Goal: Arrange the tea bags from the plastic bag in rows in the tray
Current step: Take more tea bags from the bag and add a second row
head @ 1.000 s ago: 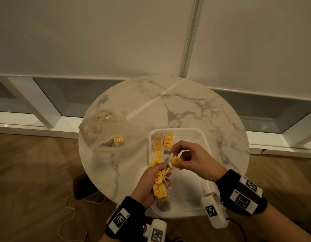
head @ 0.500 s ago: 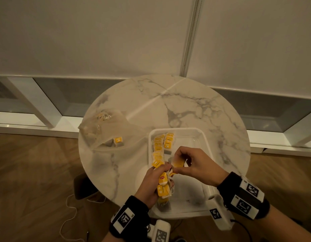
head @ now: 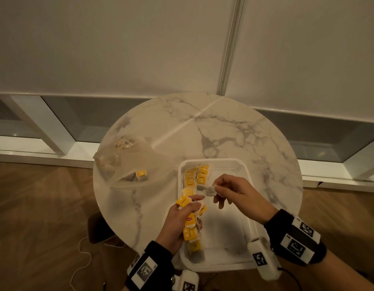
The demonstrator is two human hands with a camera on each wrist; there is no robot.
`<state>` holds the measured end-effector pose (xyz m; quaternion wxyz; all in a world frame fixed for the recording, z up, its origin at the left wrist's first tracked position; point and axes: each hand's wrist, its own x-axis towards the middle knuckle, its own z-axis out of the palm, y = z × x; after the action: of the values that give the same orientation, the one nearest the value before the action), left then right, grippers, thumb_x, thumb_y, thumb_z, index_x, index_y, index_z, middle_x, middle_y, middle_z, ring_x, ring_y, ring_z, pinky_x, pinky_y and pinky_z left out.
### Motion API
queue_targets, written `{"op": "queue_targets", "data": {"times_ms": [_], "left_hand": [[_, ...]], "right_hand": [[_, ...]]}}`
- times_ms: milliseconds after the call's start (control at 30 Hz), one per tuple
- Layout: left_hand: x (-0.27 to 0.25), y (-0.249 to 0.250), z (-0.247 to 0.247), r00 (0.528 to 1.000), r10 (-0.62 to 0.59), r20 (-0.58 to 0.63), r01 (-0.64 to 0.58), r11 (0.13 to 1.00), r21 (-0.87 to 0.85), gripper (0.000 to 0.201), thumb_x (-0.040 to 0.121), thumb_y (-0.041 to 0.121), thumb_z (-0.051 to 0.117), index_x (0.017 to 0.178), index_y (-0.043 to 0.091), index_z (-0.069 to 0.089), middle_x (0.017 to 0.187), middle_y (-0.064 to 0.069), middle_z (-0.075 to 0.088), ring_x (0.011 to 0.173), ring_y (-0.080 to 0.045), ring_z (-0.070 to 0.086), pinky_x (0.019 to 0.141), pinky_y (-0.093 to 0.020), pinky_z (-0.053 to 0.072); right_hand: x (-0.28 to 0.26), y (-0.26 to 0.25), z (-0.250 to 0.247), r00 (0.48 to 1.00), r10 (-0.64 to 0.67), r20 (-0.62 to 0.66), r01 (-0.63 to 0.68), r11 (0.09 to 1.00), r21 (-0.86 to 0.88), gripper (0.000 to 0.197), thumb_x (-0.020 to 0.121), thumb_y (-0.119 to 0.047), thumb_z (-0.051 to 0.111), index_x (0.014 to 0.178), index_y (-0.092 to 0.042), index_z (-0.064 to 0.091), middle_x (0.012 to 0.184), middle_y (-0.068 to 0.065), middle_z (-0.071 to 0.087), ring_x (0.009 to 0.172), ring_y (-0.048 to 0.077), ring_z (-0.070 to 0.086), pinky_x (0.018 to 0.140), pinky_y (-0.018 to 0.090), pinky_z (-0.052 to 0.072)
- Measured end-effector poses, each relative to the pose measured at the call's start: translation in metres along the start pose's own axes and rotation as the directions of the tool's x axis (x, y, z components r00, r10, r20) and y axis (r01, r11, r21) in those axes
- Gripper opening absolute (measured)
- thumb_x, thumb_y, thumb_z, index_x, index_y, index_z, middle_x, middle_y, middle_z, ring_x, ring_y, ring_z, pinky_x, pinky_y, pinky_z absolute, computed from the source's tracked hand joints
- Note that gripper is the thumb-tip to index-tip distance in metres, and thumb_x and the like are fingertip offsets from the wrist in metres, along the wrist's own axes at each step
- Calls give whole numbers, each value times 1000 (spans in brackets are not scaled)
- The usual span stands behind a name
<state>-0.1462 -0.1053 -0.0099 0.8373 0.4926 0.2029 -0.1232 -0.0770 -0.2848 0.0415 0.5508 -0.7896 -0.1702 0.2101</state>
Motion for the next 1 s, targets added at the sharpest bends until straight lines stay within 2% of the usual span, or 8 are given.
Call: {"op": "queue_targets", "data": {"times_ms": [133, 233, 300, 400, 500, 800, 900, 1000], "left_hand": [[4, 4, 6, 996, -37, 83, 40, 999, -35, 29, 85, 27, 72, 103, 5, 68, 72, -9, 59, 49, -20, 51, 46, -27, 45], [7, 5, 9, 996, -44, 84, 47, 998, -30, 34, 83, 35, 68, 100, 6, 70, 74, -10, 61, 52, -20, 53, 47, -27, 46], [8, 5, 10, 998, -26, 62, 27, 1000, -1, 28, 83, 31, 68, 96, 6, 70, 72, -9, 62, 50, -20, 53, 47, -27, 47], [10, 3, 8, 999, -1, 54, 1, 1000, 11, 25, 82, 26, 71, 96, 5, 69, 71, -7, 62, 50, -20, 53, 48, -28, 47], [12, 2, 6, 1000, 3, 27, -3, 1000, -6, 21, 85, 20, 72, 96, 3, 68, 72, -10, 61, 50, -21, 53, 48, -28, 46], [12, 0, 9, 991, 119, -60, -114, 990, 79, 14, 89, 18, 69, 95, 6, 72, 75, -12, 68, 57, -22, 60, 53, -31, 52], [12, 1, 10, 982, 175, -75, -167, 980, 105, 14, 89, 15, 69, 98, 5, 72, 80, -13, 71, 62, -24, 64, 54, -31, 54], [12, 2, 8, 972, 219, -82, -206, 968, 145, 12, 89, 13, 69, 99, 8, 73, 87, -11, 75, 73, -21, 69, 60, -29, 55]], "right_hand": [[3, -1, 3, 997, -11, 78, 17, 997, -75, 13, 92, -16, 68, 103, -12, 63, 86, 8, 73, 69, 24, 68, 71, 32, 57], [5, -5, 1, 992, -40, 117, 61, 981, -185, 20, 90, -22, 71, 107, -22, 61, 86, 4, 72, 71, 17, 69, 66, 20, 50], [5, -8, -1, 990, -44, 137, 71, 977, -201, 20, 91, -23, 69, 108, -22, 59, 85, 4, 72, 72, 16, 70, 66, 19, 49], [7, -8, -3, 990, -36, 139, 61, 982, -181, 15, 96, -22, 62, 111, -21, 60, 87, 4, 73, 74, 18, 71, 75, 33, 54], [9, -3, -5, 994, -17, 110, 34, 987, -156, 15, 101, -21, 53, 112, -19, 64, 88, 7, 74, 77, 19, 72, 77, 44, 51], [13, -5, -1, 992, 86, 90, -77, 992, -103, 32, 104, -7, 38, 121, -13, 64, 101, 6, 73, 79, 24, 75, 68, 35, 50], [15, -4, 0, 991, 102, 87, -93, 991, -93, 40, 102, -1, 33, 131, -14, 58, 105, 10, 71, 79, 25, 75, 70, 40, 51], [15, -4, -1, 994, 68, 81, -59, 992, -108, 44, 101, 0, 33, 138, -17, 52, 96, 15, 74, 78, 24, 75, 73, 43, 53]]}}
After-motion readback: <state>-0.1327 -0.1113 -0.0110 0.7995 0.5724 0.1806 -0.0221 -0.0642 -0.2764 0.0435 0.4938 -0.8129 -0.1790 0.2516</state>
